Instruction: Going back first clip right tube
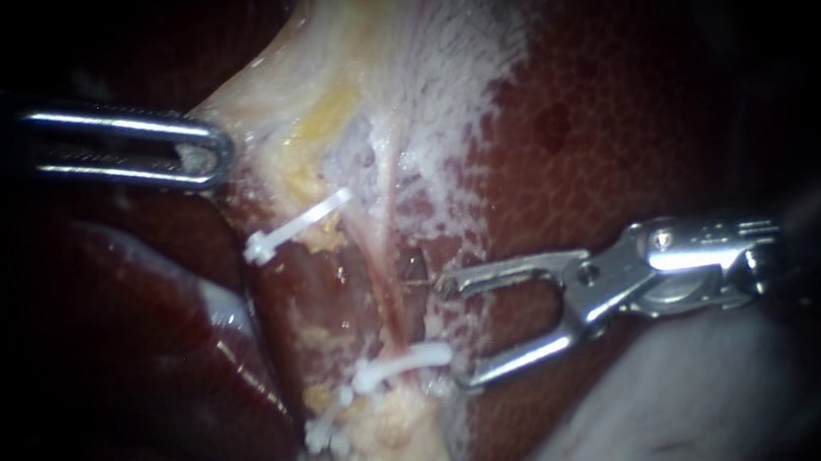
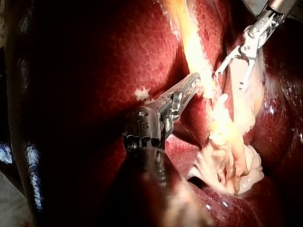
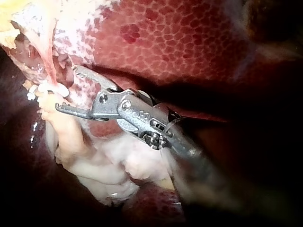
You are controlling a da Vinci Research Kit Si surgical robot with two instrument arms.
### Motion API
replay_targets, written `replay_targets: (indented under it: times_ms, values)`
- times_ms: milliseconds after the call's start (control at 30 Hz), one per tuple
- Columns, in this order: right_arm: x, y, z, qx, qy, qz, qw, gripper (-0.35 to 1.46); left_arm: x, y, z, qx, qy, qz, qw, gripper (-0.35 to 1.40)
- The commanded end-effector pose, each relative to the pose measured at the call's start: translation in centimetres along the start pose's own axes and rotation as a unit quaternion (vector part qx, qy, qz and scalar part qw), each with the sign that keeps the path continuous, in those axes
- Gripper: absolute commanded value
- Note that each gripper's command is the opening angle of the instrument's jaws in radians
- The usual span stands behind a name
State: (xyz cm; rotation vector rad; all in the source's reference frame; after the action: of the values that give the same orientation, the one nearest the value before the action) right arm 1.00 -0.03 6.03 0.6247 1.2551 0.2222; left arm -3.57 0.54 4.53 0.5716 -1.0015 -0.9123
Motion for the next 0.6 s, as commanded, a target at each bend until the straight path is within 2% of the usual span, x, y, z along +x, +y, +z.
replay_targets:
  times_ms: [33, 233, 600]
  values:
    - [0.02, 0.0, -0.04, 0.001, 0.0, 0.001, 1.0, 0.6, 0.0, 0.01, 0.0, 0.0, 0.0, 0.0, 1.0, -0.35]
    - [0.09, 0.0, -0.24, 0.002, 0.001, -0.004, 1.0, 0.6, 0.03, 0.04, 0.02, 0.0, 0.0, 0.001, 1.0, -0.35]
    - [0.17, -0.02, -0.4, -0.003, 0.002, -0.005, 1.0, 0.6, 0.09, 0.16, 0.07, -0.001, 0.0, 0.003, 1.0, -0.35]
